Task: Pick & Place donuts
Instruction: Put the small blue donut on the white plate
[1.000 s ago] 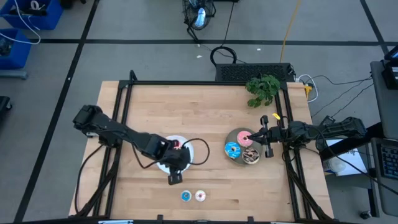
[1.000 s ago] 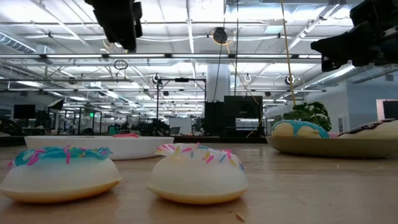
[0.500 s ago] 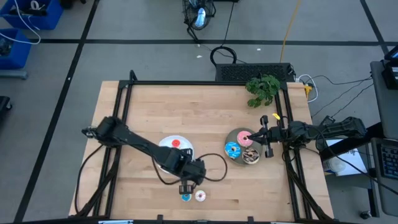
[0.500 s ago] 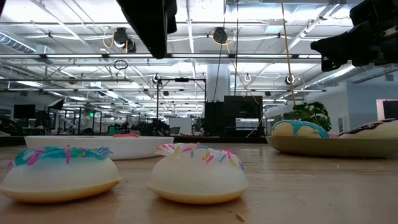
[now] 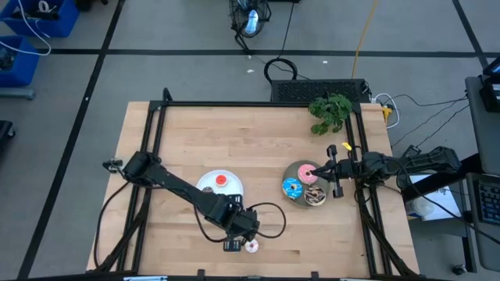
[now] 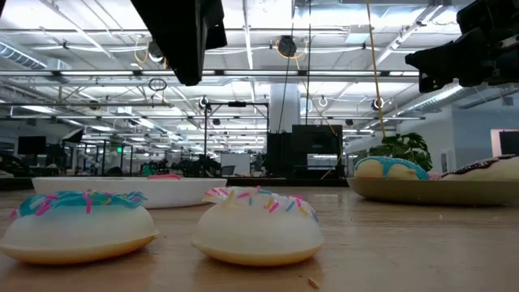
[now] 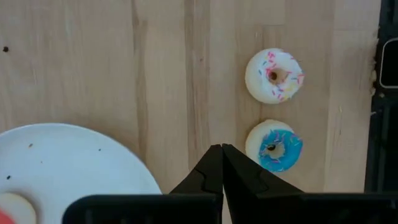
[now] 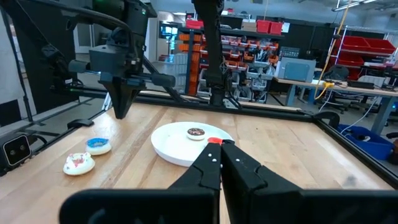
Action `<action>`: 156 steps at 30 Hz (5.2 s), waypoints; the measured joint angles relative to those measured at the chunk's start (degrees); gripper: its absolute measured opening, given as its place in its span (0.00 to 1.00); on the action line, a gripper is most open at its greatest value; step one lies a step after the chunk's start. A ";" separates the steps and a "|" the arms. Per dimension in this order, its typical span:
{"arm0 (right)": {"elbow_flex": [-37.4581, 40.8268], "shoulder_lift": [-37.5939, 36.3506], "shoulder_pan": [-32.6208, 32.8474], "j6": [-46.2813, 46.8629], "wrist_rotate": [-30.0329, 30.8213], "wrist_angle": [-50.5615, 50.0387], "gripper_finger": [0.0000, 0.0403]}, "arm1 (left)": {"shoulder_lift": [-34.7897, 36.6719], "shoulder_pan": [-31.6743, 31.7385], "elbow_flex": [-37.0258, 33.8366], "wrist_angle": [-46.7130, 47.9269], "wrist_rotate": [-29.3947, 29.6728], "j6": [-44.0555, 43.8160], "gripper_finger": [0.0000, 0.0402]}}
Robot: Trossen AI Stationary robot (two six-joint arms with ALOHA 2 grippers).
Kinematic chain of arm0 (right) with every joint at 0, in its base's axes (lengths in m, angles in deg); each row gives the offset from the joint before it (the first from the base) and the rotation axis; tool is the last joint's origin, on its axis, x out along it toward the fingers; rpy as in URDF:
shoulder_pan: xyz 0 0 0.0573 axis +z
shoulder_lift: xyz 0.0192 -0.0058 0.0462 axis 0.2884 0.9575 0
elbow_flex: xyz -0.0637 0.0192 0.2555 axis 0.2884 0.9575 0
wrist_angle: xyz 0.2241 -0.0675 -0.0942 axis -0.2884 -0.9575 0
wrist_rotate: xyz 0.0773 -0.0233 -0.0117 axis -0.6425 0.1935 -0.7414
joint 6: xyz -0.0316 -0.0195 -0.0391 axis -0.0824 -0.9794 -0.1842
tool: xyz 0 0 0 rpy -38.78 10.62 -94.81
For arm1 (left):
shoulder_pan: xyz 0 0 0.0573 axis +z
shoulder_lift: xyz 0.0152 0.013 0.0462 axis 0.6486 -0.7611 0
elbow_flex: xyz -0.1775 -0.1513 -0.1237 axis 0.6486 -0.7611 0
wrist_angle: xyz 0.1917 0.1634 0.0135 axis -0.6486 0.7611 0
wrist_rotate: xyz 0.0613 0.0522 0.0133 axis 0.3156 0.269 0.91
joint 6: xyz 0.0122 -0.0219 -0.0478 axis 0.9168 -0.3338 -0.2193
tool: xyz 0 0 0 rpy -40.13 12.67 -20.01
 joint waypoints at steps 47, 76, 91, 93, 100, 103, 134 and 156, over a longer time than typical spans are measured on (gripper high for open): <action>0.02 0.00 0.02 -0.02 0.16 0.02 0.00 | 0.00 -2.93 0.00 -4.62 -2.97 7.12 0.18; 0.00 0.15 0.01 1.02 0.02 0.01 0.00 | -1.36 -6.39 -2.96 -9.87 2.93 7.72 0.47; 0.02 0.15 0.01 0.93 0.15 0.01 0.00 | -1.36 -7.24 -7.32 -14.77 0.44 7.08 0.79; 0.00 0.15 0.02 0.89 0.15 0.01 0.00 | -1.36 -7.48 -7.32 -14.77 0.62 7.73 0.79; 0.00 0.15 0.00 1.02 0.15 0.01 0.00 | -1.62 -7.93 -7.32 -14.93 0.28 8.07 0.83; 0.02 0.15 0.00 1.03 0.15 0.01 0.00 | -1.65 -8.06 -7.32 -15.14 0.49 7.28 0.84; 0.00 0.84 0.00 1.07 0.20 0.47 0.00 | -7.72 -7.64 -7.34 -16.40 -0.80 8.83 0.84; 0.00 0.90 0.00 1.07 0.20 0.51 0.00 | -7.70 -7.08 -7.34 -15.54 -1.47 8.75 0.68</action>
